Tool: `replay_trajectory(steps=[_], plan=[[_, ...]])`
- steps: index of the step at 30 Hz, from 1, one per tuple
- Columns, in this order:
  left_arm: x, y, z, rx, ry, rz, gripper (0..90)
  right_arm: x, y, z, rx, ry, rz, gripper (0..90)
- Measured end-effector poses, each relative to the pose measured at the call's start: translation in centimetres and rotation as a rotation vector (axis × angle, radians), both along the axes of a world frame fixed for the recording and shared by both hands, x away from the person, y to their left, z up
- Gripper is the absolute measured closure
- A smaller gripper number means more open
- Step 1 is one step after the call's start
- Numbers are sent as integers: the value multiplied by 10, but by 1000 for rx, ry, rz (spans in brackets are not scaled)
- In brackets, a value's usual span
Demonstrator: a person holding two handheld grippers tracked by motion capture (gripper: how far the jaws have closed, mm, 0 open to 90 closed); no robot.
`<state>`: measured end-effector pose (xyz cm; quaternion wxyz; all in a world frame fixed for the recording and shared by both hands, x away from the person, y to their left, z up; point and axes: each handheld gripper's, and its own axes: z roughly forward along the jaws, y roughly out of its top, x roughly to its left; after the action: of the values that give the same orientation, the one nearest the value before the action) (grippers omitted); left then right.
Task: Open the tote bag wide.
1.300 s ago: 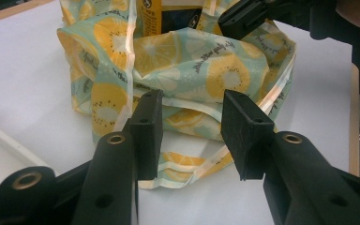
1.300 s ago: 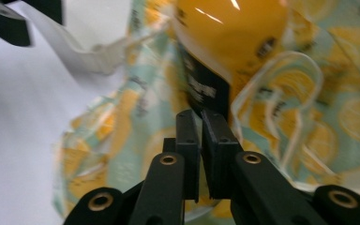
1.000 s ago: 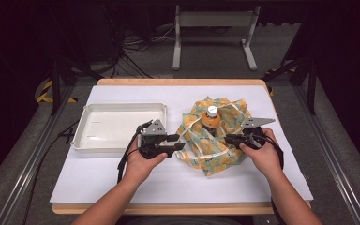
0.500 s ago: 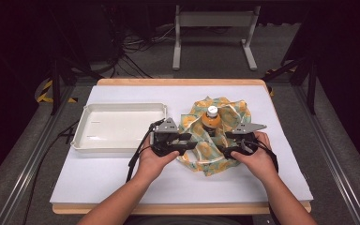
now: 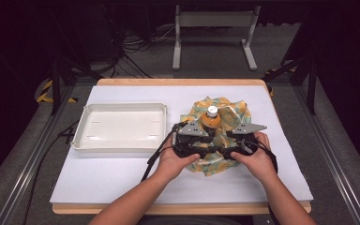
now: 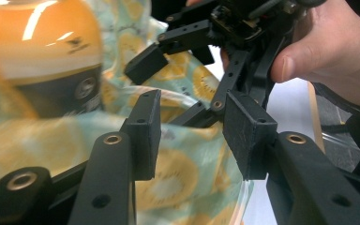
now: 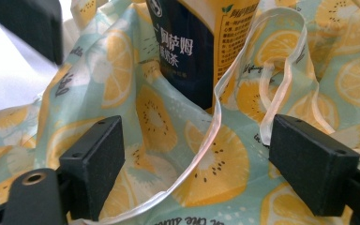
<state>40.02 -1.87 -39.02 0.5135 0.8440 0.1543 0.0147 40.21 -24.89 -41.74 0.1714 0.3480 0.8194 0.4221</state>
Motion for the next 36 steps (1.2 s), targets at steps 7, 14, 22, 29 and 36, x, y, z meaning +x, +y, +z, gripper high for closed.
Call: replay_trajectory(steps=[7,14,22,29,36], plan=[[4,-5,-16,104,19,17,585,3,-2,-1,-1,-4,-28,186],[14,6,-33,194,90,90,596,8,-13,-8,-10,-10,-53,129],[25,13,-49,235,153,129,614,14,-24,-21,-47,37,-42,47],[31,18,-54,242,173,150,624,18,-33,-27,-81,73,-53,52],[32,24,-55,236,177,162,634,21,-49,-29,-117,75,-87,60]])
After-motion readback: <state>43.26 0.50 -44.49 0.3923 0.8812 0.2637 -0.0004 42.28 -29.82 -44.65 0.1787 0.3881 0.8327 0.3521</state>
